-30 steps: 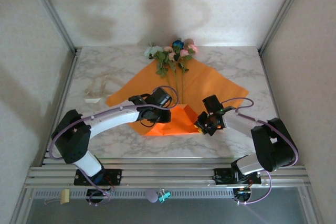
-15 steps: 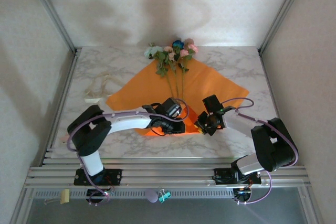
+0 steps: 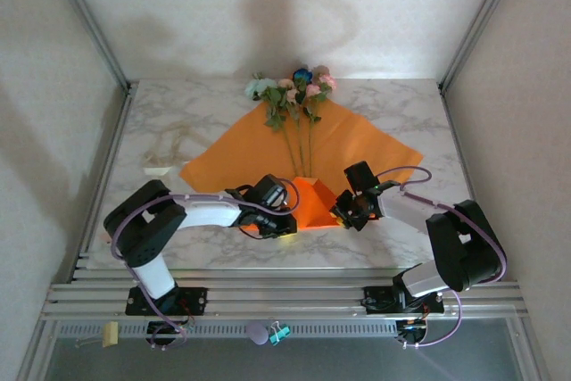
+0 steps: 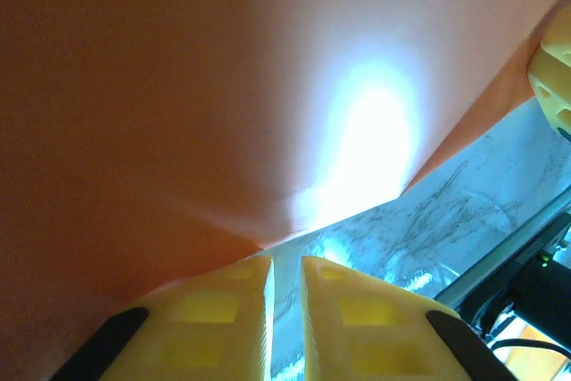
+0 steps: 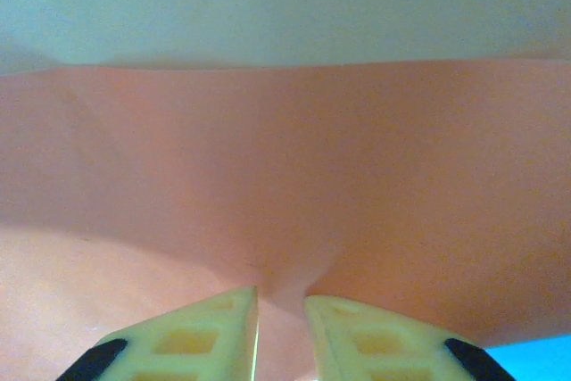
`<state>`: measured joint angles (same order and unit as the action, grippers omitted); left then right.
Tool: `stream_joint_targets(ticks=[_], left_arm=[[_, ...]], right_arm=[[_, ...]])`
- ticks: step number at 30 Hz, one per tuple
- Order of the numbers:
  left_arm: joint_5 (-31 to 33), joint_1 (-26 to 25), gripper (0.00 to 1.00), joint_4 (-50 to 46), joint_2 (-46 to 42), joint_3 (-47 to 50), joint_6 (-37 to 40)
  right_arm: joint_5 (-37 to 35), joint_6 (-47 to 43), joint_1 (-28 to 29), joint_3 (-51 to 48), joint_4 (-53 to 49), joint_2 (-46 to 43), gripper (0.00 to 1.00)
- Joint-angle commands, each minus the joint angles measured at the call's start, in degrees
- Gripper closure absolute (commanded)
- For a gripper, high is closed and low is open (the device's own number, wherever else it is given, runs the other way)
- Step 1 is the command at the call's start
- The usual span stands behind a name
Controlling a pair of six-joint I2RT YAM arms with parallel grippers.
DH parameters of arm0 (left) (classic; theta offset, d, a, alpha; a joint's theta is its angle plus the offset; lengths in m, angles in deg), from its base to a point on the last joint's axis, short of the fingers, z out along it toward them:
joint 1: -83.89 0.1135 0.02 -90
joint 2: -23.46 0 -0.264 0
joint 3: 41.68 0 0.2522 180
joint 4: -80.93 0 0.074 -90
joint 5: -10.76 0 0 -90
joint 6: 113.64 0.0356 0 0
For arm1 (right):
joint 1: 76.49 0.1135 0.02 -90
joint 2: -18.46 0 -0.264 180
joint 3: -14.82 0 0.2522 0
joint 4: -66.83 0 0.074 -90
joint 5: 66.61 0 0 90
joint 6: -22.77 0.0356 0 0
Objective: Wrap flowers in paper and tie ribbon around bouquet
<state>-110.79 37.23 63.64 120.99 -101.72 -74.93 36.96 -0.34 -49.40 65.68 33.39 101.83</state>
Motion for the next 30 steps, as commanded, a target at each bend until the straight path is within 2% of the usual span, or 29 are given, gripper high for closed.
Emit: stream_joint_targets(ticks=[1, 3, 6, 14, 17, 23, 30], left_arm=[[-3.30, -0.50, 0.83, -2.87, -4.03, -2.80, -3.40], [-6.53, -1.75, 0.83, -4.21, -4.19, -5.98, -4.53], [-7.99, -2.89, 0.83, -5.22, -2.84, -9.50, -5.19], [-6.14, -2.55, 0.85, -0.72, 11.74, -17.17, -1.82], [-4.92, -2.52, 0.86, -1.77, 14.23, -16.41, -0.12], [1.32, 0.75, 0.88, -3.93, 8.39, -6.44, 3.01], [1.07, 4.61, 0.88, -6.05, -1.49, 5.11, 4.52]], right_arm=[[-3.54, 0.08, -0.45, -2.23, -5.30, 2.46, 0.75], [-3.41, 0.08, -0.44, -1.87, -5.28, 2.74, 0.75], [-3.44, 0.08, -0.43, -1.59, -5.37, 3.03, 0.75], [-3.57, 0.08, -0.42, -1.92, -5.63, 2.61, 0.75], [-3.61, 0.08, -0.46, -2.04, -5.71, 2.77, 0.75], [-3.72, -0.09, -0.39, -1.77, -5.95, 3.87, 0.75], [-3.97, -0.54, -0.93, -1.95, -6.59, 4.17, 0.75]])
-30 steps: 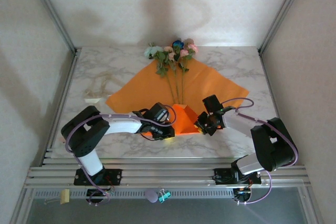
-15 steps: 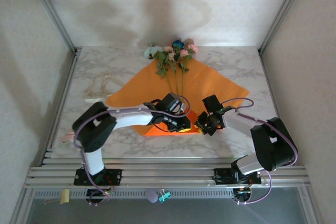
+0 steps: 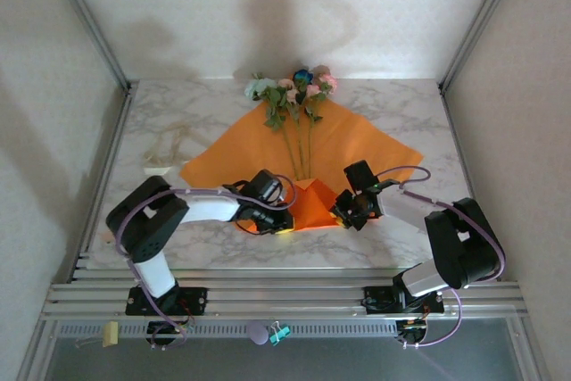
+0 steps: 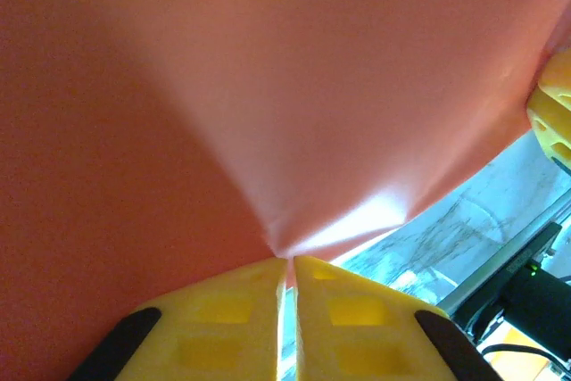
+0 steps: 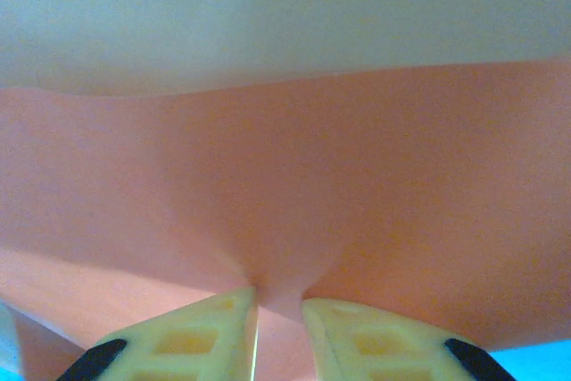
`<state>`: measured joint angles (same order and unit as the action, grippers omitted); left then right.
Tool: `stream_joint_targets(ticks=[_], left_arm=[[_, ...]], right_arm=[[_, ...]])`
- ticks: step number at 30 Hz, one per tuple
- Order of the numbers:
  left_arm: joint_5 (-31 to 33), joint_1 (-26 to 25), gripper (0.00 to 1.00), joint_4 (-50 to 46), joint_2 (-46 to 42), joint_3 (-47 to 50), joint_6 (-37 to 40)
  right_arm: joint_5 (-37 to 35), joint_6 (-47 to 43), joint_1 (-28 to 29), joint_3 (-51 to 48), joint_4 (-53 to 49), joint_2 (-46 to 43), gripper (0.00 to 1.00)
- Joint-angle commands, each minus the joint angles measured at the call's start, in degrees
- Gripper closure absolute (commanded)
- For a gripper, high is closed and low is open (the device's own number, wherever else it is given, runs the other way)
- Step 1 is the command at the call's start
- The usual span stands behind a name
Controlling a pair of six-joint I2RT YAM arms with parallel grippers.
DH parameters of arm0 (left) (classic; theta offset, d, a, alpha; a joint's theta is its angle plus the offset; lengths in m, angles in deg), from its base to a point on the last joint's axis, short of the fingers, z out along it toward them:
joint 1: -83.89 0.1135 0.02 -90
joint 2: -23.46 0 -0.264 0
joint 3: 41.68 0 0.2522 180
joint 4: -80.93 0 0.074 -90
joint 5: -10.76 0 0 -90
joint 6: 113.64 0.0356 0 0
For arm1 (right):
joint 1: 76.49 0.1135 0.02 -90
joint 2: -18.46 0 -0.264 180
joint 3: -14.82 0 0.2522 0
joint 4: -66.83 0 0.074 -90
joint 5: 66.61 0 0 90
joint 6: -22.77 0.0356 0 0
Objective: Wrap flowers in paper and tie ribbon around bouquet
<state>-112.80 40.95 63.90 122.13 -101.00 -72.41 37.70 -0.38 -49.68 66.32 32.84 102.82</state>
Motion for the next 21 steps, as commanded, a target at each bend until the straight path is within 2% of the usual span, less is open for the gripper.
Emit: stream_joint_targets(ticks=[1, 7, 10, 13, 15, 18, 21], left_arm=[[3.06, 1.20, 0.88, -6.80, -3.36, 5.67, 2.41], [5.11, 6.78, 0.88, -9.19, -8.01, 13.08, 5.76], [3.43, 7.36, 0.88, -8.17, -7.24, 12.92, 6.10], [2.47, 7.07, 0.88, -7.57, -6.65, 12.43, 5.62], [2.37, 7.08, 0.88, -7.55, -6.62, 12.40, 5.62], [1.93, 7.08, 0.89, -7.60, -6.56, 12.48, 5.71], [1.58, 7.08, 0.89, -7.83, -6.21, 12.22, 6.22]], right_arm=[[-4.73, -0.58, -0.76, -2.51, -6.14, 3.19, 0.75], [-4.91, -1.12, -0.95, -2.07, -6.23, 3.19, 0.74], [-5.40, -3.32, -0.66, -0.43, -6.78, 0.27, 0.60], [-7.78, -5.22, -0.07, 1.60, -11.11, -9.47, 0.44], [-8.79, -4.49, -0.05, 0.60, -13.58, -17.00, 0.38], [-6.31, -0.01, -0.06, -6.42, -11.57, -26.12, 0.36], [-2.83, 5.03, -0.02, -16.77, -1.39, -31.98, 0.37]])
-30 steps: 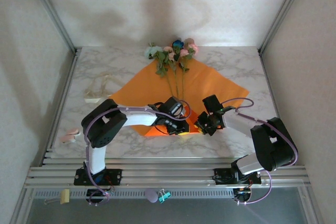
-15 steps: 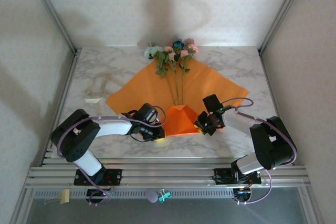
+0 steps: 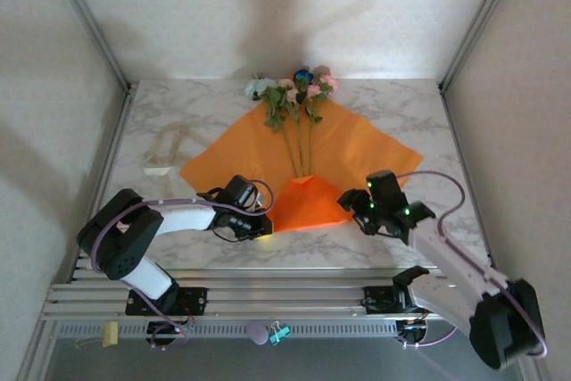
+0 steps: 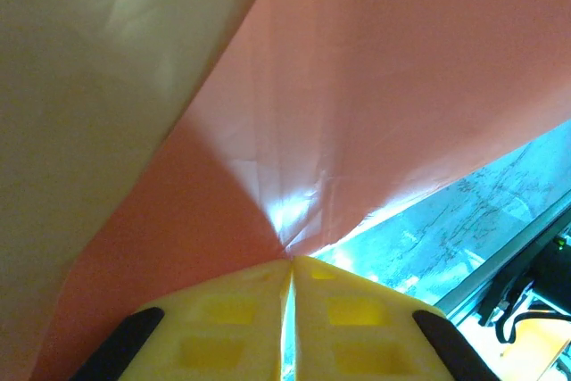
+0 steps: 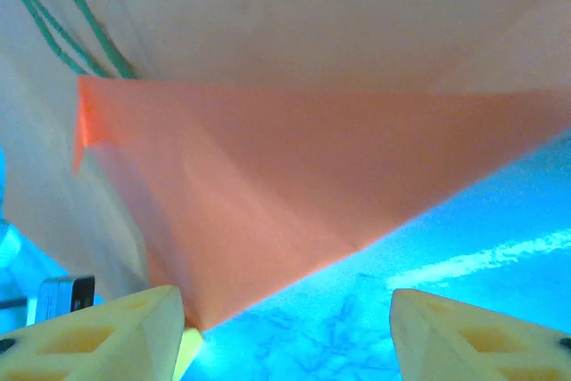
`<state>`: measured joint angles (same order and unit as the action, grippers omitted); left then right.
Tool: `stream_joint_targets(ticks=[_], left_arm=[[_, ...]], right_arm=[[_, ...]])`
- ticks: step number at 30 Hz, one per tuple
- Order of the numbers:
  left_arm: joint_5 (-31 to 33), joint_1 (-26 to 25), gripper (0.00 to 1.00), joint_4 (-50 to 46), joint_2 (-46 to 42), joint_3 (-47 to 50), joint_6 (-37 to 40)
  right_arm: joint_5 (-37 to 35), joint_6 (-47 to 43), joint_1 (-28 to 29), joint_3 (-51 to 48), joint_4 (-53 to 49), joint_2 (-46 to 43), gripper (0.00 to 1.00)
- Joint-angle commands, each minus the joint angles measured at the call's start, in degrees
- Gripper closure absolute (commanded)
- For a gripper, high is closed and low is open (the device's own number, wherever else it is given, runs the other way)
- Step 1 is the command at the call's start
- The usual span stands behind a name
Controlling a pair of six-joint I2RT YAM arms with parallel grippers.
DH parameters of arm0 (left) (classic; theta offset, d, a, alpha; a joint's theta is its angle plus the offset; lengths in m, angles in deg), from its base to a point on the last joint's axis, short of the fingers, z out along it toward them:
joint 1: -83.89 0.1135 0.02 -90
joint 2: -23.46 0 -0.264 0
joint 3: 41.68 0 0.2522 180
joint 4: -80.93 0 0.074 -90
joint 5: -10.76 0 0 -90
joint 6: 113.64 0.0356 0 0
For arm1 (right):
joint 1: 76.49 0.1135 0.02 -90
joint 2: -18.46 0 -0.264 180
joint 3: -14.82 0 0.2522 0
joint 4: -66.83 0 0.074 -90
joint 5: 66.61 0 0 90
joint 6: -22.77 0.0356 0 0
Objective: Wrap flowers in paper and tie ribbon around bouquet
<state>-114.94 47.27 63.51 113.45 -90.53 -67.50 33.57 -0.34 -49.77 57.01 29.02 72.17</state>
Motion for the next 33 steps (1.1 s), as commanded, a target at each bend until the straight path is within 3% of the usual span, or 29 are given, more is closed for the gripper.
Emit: stream_joint_targets(ticks=[1, 8, 15, 20, 26, 27, 31, 32, 33], left_arm=[[3.70, 0.76, 0.89, -7.79, 2.65, 1.65, 1.65], [3.54, 0.76, 0.89, -8.58, 3.50, 1.21, 2.64], [3.45, 0.76, 0.90, -8.91, 3.66, -0.41, 2.70], [3.53, 0.72, 0.90, -8.62, 3.97, -0.77, 2.55], [3.86, 0.67, 0.90, -8.55, 4.05, -0.49, 2.43], [3.97, 0.67, 0.90, -8.55, 4.11, -0.55, 2.43], [4.02, 0.67, 0.90, -8.60, 4.18, -0.70, 2.44], [4.06, 0.67, 0.90, -8.56, 4.22, -0.69, 2.46], [4.06, 0.67, 0.90, -8.67, 4.33, -0.77, 2.54]], right_arm=[[1.27, 6.03, 0.08, -9.87, 6.35, -2.70, 0.38], [1.95, 9.26, 0.60, -13.91, 26.65, 1.06, 0.43], [1.40, 12.05, 3.20, -14.55, 30.50, 5.45, 0.49], [0.64, 12.27, 3.71, -14.18, 31.55, 9.61, 0.59], [-2.22, 10.74, 3.70, -12.67, 27.76, 10.53, 0.86], [-2.75, 10.54, 3.71, -12.14, 26.83, 10.53, 1.00], [-4.15, 10.45, 3.69, -11.64, 24.96, 9.43, 1.00], [-4.73, 10.45, 3.71, -11.56, 24.03, 8.72, 0.97], [-5.35, 10.36, 3.60, -11.46, 22.92, 7.85, 0.85]])
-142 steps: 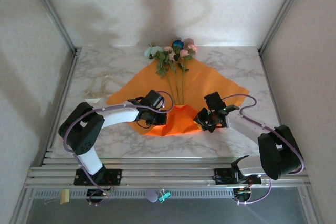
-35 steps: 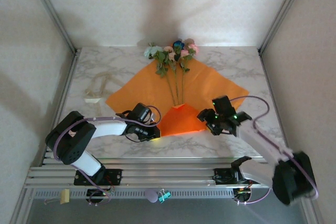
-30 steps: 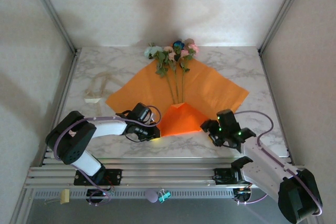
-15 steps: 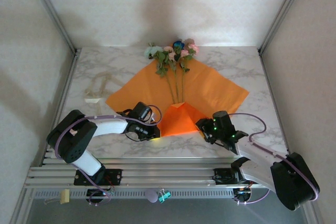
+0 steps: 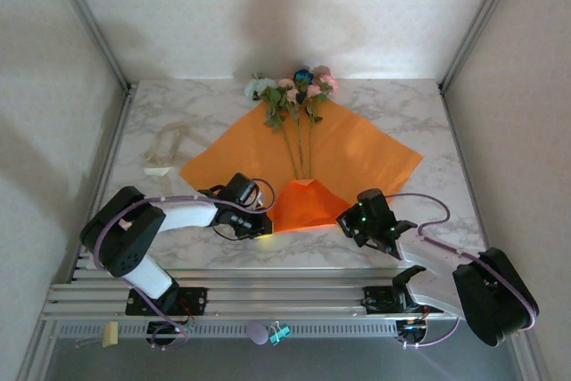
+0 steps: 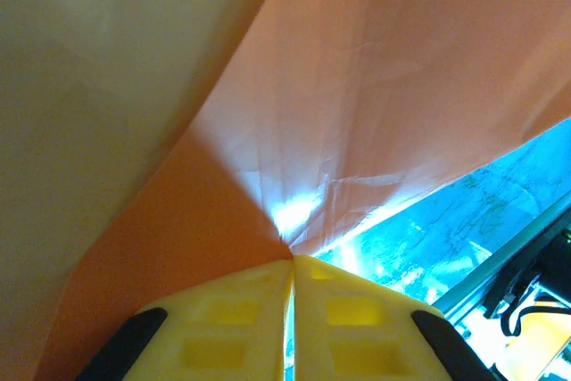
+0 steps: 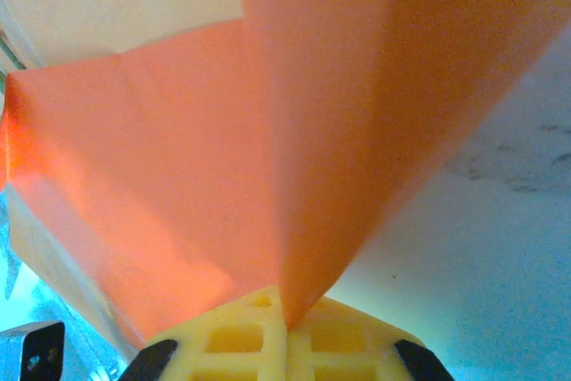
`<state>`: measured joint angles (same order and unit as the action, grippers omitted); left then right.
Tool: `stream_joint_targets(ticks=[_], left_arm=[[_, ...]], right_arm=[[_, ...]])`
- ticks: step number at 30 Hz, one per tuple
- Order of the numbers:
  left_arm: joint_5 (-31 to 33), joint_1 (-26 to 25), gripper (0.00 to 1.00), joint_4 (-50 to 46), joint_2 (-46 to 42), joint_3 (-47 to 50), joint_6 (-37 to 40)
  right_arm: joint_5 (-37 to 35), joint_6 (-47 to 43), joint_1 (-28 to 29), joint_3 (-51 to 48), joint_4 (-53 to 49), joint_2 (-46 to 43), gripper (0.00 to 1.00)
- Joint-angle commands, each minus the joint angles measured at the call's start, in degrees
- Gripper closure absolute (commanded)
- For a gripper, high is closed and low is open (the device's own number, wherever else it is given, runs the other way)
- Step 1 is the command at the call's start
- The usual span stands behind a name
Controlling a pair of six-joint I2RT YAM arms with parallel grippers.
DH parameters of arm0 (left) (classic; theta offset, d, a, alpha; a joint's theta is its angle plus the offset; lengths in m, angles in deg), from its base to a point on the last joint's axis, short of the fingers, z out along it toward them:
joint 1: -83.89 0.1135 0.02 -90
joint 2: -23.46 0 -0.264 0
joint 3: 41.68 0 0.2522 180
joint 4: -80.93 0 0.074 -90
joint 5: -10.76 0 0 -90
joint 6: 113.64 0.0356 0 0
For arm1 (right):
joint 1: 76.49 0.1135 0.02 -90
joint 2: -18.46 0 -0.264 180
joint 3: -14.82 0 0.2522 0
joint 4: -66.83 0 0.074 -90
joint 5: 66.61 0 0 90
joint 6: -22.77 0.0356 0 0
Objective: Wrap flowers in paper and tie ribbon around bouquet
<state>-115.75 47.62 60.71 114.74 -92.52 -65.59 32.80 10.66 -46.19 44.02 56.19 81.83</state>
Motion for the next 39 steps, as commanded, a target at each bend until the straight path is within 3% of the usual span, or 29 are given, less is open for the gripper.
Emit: stream_joint_targets(ticks=[1, 3, 5, 6, 10, 14, 16, 17, 20, 22, 23, 24, 27, 28, 30, 32, 33, 34, 35, 39], left_arm=[[4.87, 0.32, 0.90, -5.87, 3.11, 1.20, 0.70], [4.82, 0.32, 0.90, -5.85, 3.28, 1.07, 0.74], [4.87, 0.26, 0.90, -6.00, 3.30, 0.96, 0.73], [4.87, 0.30, 0.91, -6.04, 3.28, 0.96, 0.80], [4.76, 0.24, 0.90, -6.36, 3.38, 0.87, 1.06], [4.78, 0.24, 0.91, -6.61, 3.33, 0.87, 1.21], [4.85, 0.23, 0.91, -6.60, 3.32, 0.87, 1.22], [4.87, 0.23, 0.91, -6.63, 3.33, 0.81, 1.17], [4.87, 0.15, 0.91, -6.80, 3.29, 0.60, 1.17], [4.83, 0.14, 0.91, -6.92, 3.33, 0.60, 1.26], [4.95, 0.15, 0.91, -6.95, 3.34, 0.61, 1.26], [4.96, 0.15, 0.92, -6.91, 3.29, 0.61, 1.26], [4.96, 0.15, 0.91, -7.02, 3.21, 0.61, 1.26], [5.02, 0.15, 0.91, -7.03, 3.18, 0.61, 1.22], [5.00, 0.10, 0.92, -7.08, 3.12, 0.61, 1.19], [5.04, 0.06, 0.92, -7.12, 3.11, 0.61, 1.17], [5.13, 0.06, 0.92, -7.10, 3.11, 0.61, 1.17], [5.12, 0.04, 0.92, -7.08, 3.09, 0.61, 1.17], [5.13, 0.06, 0.92, -7.14, 3.03, 0.61, 1.22], [5.72, 0.10, 0.92, -7.23, 2.85, 0.68, 0.87]], right_arm=[[-5.26, -0.63, -0.21, 1.48, -5.25, -2.76, 0.73], [-5.89, -1.01, -1.03, 1.52, -6.61, -3.90, 0.61], [-5.60, -1.62, -2.18, 1.44, -6.62, -3.72, 0.61], [-5.21, -1.92, -2.73, 1.43, -6.26, -3.17, 0.64], [-4.83, -3.46, -4.69, 1.98, -6.08, -1.50, 1.00], [-5.59, -4.90, -6.30, 2.93, -8.41, -3.45, 1.00], [-6.00, -5.42, -7.44, 3.17, -10.69, -4.75, 0.74], [-6.15, -5.62, -7.88, 3.12, -11.52, -5.16, 0.65], [-6.25, -7.23, -10.22, 3.50, -14.41, -5.81, 0.62], [-5.62, -8.26, -11.88, 3.45, -14.57, -5.59, 0.70], [-5.46, -8.57, -12.28, 3.53, -14.58, -5.40, 0.79], [-5.21, -8.79, -12.75, 3.54, -14.40, -5.12, 0.96], [-5.18, -9.16, -13.34, 3.95, -14.72, -4.66, 1.00], [-5.51, -9.16, -13.42, 4.06, -15.20, -4.90, 0.97], [-5.89, -9.09, -13.90, 3.98, -15.58, -5.41, 0.66], [-5.92, -9.20, -14.37, 4.11, -16.01, -5.46, 0.58], [-5.89, -9.46, -14.78, 4.31, -16.33, -5.19, 0.59], [-5.90, -9.71, -14.96, 4.54, -16.70, -4.70, 0.74], [-5.96, -9.77, -15.17, 4.79, -17.09, -4.23, 1.00], [-6.15, -10.36, -15.36, 6.73, -20.94, -3.08, 1.00]])
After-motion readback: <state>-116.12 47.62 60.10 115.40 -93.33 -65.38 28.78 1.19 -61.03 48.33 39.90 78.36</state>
